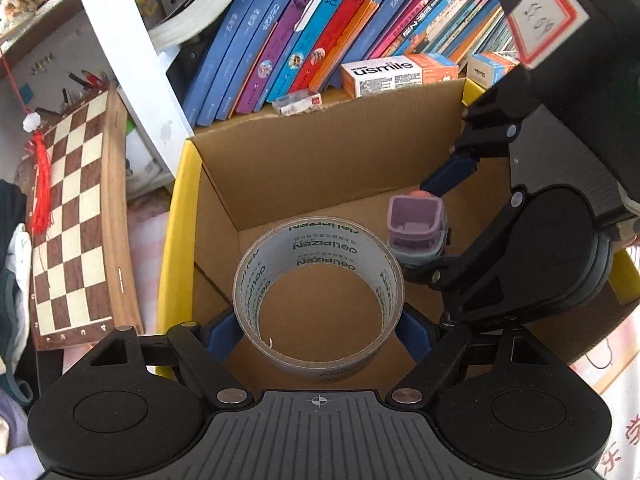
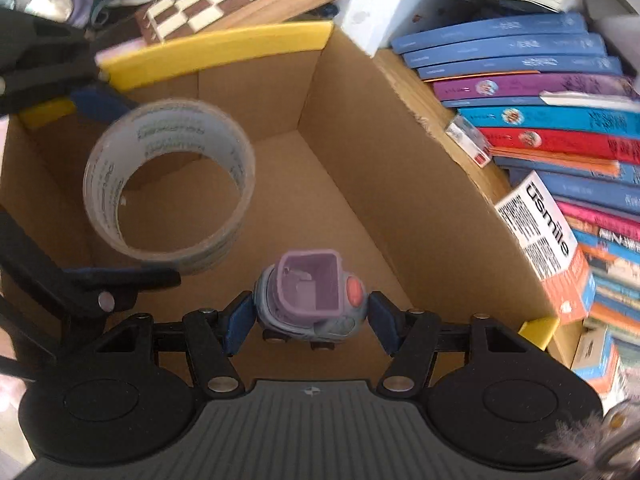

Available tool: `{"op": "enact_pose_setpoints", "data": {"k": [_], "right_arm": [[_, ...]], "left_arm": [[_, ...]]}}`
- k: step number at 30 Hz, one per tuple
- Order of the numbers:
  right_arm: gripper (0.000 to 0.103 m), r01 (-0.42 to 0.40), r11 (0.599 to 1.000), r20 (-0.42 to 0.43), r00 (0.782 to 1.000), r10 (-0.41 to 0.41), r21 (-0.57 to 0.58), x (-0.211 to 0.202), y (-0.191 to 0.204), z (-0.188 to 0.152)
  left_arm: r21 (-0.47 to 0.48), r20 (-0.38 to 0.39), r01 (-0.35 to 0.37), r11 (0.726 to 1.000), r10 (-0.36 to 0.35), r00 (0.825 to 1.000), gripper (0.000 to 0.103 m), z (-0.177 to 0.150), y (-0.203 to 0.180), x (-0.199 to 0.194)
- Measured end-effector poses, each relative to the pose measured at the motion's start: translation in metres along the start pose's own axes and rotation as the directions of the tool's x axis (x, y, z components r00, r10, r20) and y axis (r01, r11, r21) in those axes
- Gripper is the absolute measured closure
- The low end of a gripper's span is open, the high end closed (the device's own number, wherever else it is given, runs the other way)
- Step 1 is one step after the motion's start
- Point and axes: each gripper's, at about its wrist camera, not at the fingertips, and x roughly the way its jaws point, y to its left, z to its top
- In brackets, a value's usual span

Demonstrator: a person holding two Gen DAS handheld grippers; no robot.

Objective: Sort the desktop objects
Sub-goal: 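Open the left tool to drop the tape roll while the right tool releases the car into the box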

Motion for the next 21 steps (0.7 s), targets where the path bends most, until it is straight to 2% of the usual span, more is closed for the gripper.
{"op": "enact_pose_setpoints", "data": {"k": [5,13,21], "right_arm": [[0.044,-0.005,0.999,-0.048,0.999,0.003,-0.049,0.01,0.003,0.003],[0.043,0.012,0.998,-0.046,0.999,-0.015,-0.059,0.013,0.004,0.002],[0.032,0.009,1.0,-0.025,1.0,-0.009,-0.012,0.008,-0.003,0.004]], "left_arm": [[0.039,-0.016,-0.013,0.999,0.014,1.0,0.02,0.003,-0.006,0.005],[0.071,-0.037,-0.027,0.997,0.029,0.999,0.019,0.006,-0.009,0.01],[0.062,-0.043,-0.058,0.996,0.061,0.997,0.017,0.005,-0.012,0.002]]}}
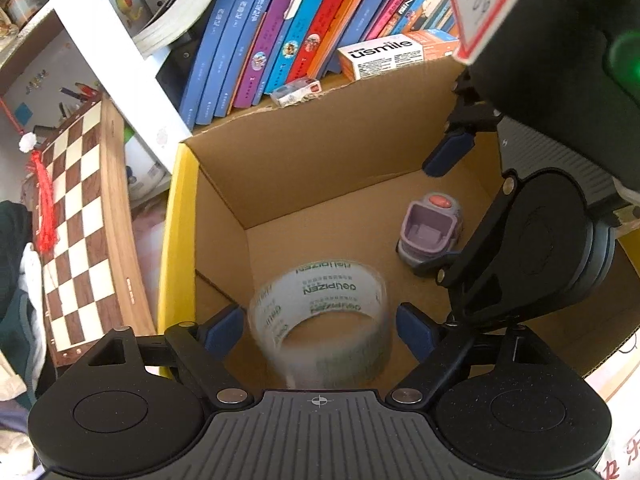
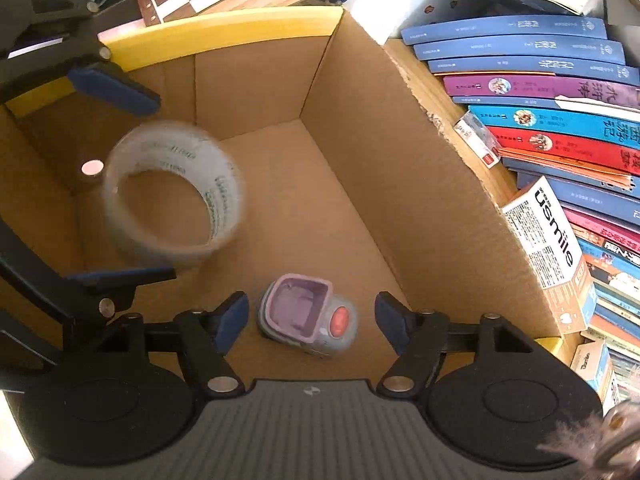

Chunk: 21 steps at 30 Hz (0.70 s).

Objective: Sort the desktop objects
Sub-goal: 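Open the left tool to drop the tape roll while the right tool releases the car into the box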

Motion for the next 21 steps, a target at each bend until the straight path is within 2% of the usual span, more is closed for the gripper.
{"op": "enact_pose_setpoints", "data": {"k": [6,13,21], "right_arm": [[0.03,0.008,1.0,0.032,0.999,-0.008,0.0,-0.019,0.002,-0.001],[0.03,0.033,0.998,0.095,0.995,-0.037,0.053,-0.052,0.005,-0.007],[0.03,0.103,0.985,0.168,0.978,-0.127,0.142,-0.105,0.017,-0.02]], "left_arm": [[0.015,0.043,-0.03,0.999,0.029,0.999,0.017,0.001,0.0,-0.02],[-0.034,0.113,-0.053,0.998,0.057,0.992,0.016,-0.007,0.011,-0.048],[-0.042,0.207,-0.056,0.998,0.063,0.976,0.016,-0.025,0.023,-0.091]]}}
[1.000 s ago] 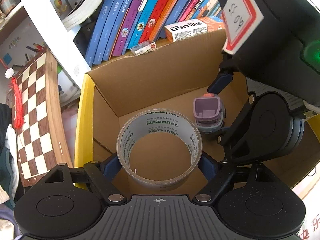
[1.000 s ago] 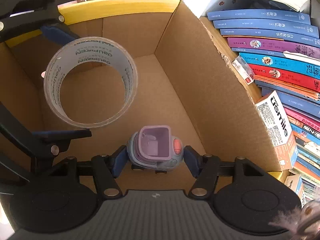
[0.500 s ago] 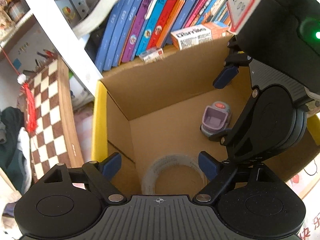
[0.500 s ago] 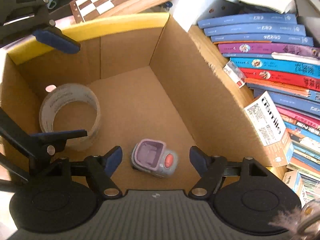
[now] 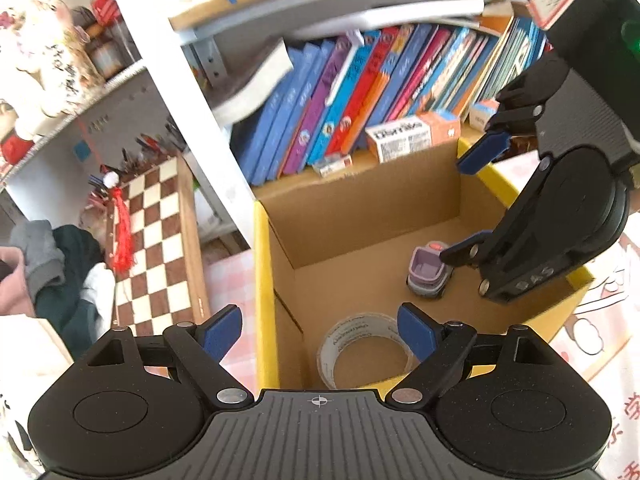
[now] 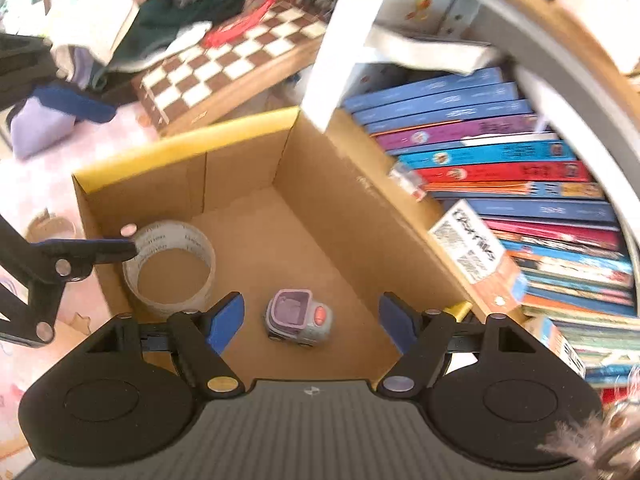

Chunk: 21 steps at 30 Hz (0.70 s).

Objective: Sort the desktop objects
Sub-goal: 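Open the left tool to drop the tape roll while the right tool releases the car into the box, then withdraw both tools from the box back over the desk mat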

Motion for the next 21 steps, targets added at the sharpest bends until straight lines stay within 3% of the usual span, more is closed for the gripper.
{"op": "enact_pose_setpoints", "data": {"k": [13,21], "right_arm": [[0.032,0.074,0.981,0.08,0.993,-0.09,0.179,-0.084,0.027,-0.021],[0.032,0.099,0.965,0.098,0.987,-0.126,0.243,-0.125,0.056,-0.04]], "left_arm": [[0.017,0.122,0.065,0.998,-0.067,0.99,0.011,-0.025,0.008,-0.068],[0.065,0.132,0.112,0.992,-0.12,0.984,0.011,-0.055,0.006,-0.099]]}}
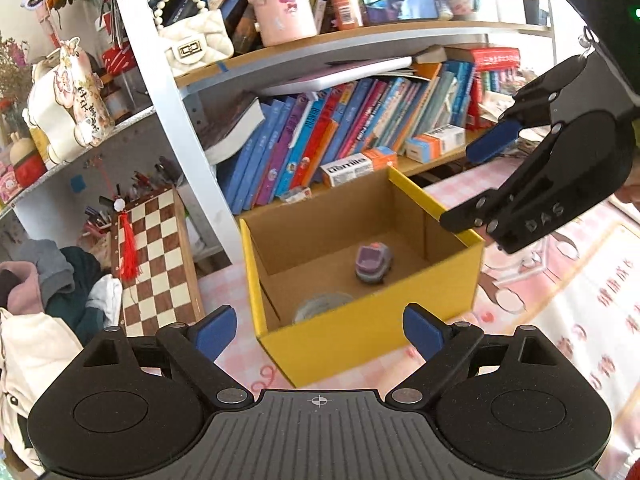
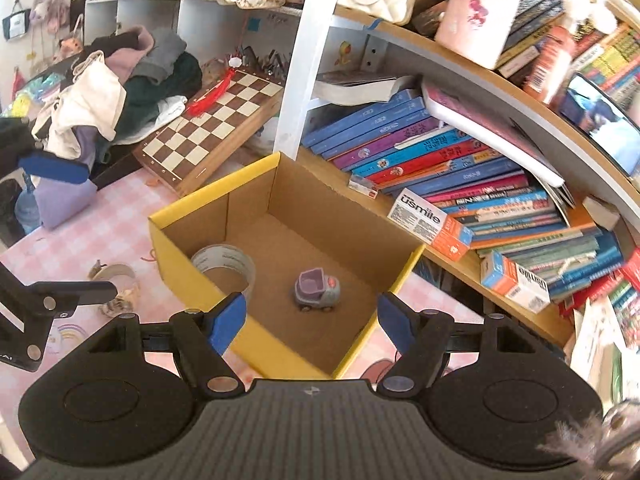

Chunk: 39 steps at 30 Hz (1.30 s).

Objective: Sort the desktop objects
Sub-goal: 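Withdraw both tools from the box back over the desk mat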

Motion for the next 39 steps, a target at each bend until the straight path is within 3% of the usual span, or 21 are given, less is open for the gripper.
{"op": "enact_pose_setpoints", "data": {"k": [12,24,30,39], "right_arm": [[0.03,0.01,0.991,0.024,1.0,-0.013,0.13,-0.057,0.034,-0.047],[0.033,0.061,0.952,0.035,0.997,-0.074,0.3,-0.077,0.079,-0.096],[0.033,0.105,0.933,-0.001,0.994,-0.112,0.345,-0.077,0.097,-0.12],[0.028,0.118,0.905,-0.075,0.993,-0.095,0.409,-0.071,0.119,-0.156]], "left_arm": [[-0.019,0.023,0.021,1.0,-0.02,1.0,0.011,-0.039,0.004,-0.044],[-0.175,-0.038,-0.051,0.983,0.045,0.998,0.01,-0.09,0.017,-0.058],[-0.204,-0.052,-0.075,0.976,0.065,0.996,0.01,-0.112,0.015,-0.067],[-0.214,-0.097,-0.09,0.973,0.07,0.993,0.01,-0.138,0.009,-0.07]]}}
